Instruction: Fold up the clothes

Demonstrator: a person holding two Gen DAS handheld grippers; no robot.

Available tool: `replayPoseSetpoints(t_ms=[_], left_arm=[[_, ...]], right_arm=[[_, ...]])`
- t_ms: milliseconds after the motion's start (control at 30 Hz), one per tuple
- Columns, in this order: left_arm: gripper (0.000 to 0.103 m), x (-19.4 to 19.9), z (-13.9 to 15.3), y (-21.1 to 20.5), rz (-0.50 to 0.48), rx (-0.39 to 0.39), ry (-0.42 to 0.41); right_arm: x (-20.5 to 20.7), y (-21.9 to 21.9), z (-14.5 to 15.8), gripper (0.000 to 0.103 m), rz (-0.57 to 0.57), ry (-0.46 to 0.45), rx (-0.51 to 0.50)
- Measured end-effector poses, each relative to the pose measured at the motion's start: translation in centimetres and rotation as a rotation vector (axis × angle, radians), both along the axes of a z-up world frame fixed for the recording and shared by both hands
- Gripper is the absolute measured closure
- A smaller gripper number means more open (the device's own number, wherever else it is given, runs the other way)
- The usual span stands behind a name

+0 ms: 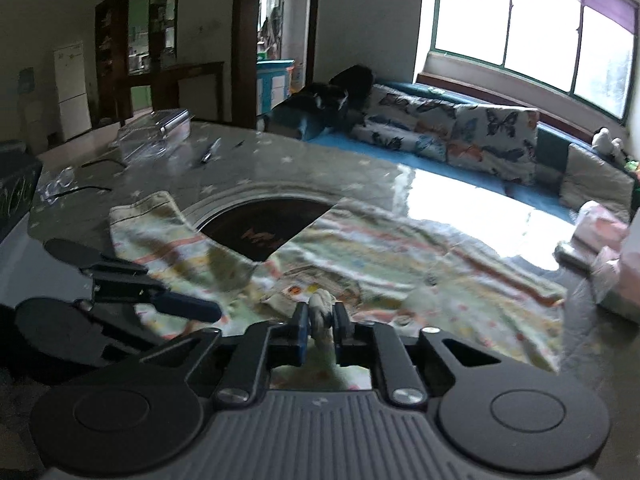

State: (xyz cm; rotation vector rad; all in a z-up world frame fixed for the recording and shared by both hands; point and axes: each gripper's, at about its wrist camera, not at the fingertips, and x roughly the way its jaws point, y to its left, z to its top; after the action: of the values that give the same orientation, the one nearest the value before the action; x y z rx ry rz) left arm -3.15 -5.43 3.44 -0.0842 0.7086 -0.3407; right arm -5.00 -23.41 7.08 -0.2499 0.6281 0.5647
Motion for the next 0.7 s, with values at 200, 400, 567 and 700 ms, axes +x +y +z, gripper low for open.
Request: replayPoseSetpoints(t_ms=[200, 400, 567, 700], left_arm=[[0.054, 0.3, 0.4, 0.2, 0.012, -0.007, -0.002], [0.054, 0.7, 0.7, -0.6, -0.012, -0.009, -0.005], [0.056, 1.8, 0.0, -2.5, -0.05, 0.01, 0.017], [0.056, 2.6, -0.6, -3.5, -0.063, 0.017, 0.04]], right_arm=[[-0.9, -0.8, 0.8, 0.081, 0.007, -0.023, 0.011], [-1.4, -3.8, 1.8, 0.071, -0.041, -0.036, -0.002], [-1.9, -7.5, 1.3, 0.063, -0.131, -0.029, -0.069], [-2.4, -10.8, 0.0, 0.058, -0.211, 0.014, -0.095]])
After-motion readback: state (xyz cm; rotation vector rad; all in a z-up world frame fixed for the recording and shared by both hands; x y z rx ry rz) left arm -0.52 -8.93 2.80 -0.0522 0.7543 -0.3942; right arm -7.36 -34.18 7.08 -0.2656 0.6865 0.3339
